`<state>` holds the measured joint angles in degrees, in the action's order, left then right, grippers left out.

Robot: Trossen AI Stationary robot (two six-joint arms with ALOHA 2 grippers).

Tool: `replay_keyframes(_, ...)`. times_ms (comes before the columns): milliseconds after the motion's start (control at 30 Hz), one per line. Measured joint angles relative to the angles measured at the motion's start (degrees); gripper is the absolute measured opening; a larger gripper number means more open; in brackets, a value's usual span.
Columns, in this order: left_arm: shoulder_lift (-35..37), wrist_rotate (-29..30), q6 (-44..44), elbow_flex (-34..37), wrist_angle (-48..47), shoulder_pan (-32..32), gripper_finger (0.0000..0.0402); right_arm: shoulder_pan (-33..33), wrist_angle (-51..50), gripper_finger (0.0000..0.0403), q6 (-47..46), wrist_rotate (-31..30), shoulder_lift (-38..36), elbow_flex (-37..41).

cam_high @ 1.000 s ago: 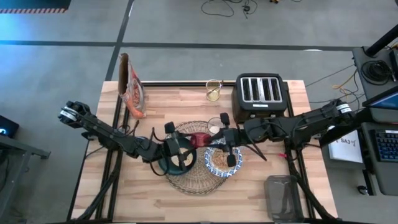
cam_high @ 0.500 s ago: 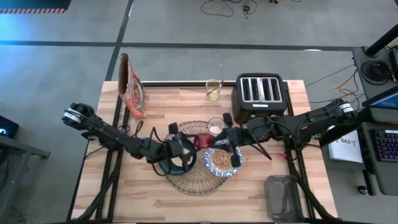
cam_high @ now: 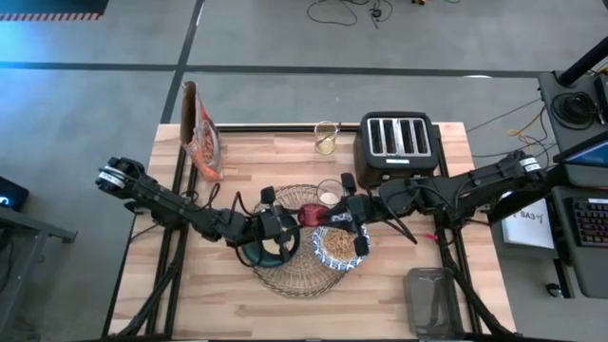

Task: Arrange a breakfast setting
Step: Put the red apple on the brown table mat

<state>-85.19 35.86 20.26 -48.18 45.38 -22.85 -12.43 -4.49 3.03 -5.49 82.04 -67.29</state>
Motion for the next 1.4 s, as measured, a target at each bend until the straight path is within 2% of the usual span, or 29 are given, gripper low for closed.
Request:
replay_keyframes(100,0.0,0.0,0.0,0.0,-0.1,0.0,0.0074,0.0,-0.1,0.0063,0.0,0.0,0.0,0.0)
replay_keyframes(200,0.0,0.0,-0.4,0.0,-0.1,0.0,0.0079,0.0,-0.2,0.0063,-0.2,0.0,0.0,0.0)
replay_keyframes(533,0.0,0.2,-1.7,-0.5,-1.7,0.0,0.0211,0.7,-3.2,0.0063,-3.2,0.1,0.1,0.1)
replay_keyframes(700,0.0,0.5,-1.3,-0.5,-0.9,0.0,0.0247,0.7,-6.2,0.0063,-4.1,0.0,0.2,0.2)
replay_keyframes(867,0.1,-6.0,0.0,-1.5,5.9,-0.3,0.0246,1.8,-6.1,0.0064,-4.9,-2.7,2.0,0.3)
replay_keyframes(933,-1.0,-7.9,0.9,-2.0,4.1,-0.2,0.0237,2.0,-9.0,0.0064,-5.0,-2.0,4.6,1.2)
replay_keyframes(1100,-2.5,-2.1,-4.3,-5.6,-4.1,0.8,0.0214,2.2,-4.6,0.0064,-2.7,-1.1,7.3,-1.7)
replay_keyframes(1133,-2.6,-0.4,-5.1,-5.6,-6.3,0.8,0.021,2.1,-5.1,0.0064,-2.2,-1.4,7.8,-2.1)
replay_keyframes(1267,-2.1,-0.5,-4.9,-5.7,-7.2,0.4,0.0198,1.4,-10.0,0.0064,-1.0,-1.1,8.7,-3.8)
replay_keyframes(1400,-1.6,7.6,-2.3,-5.9,-7.3,-1.1,0.0194,1.7,-14.2,0.0064,-1.6,-3.6,6.2,-5.6)
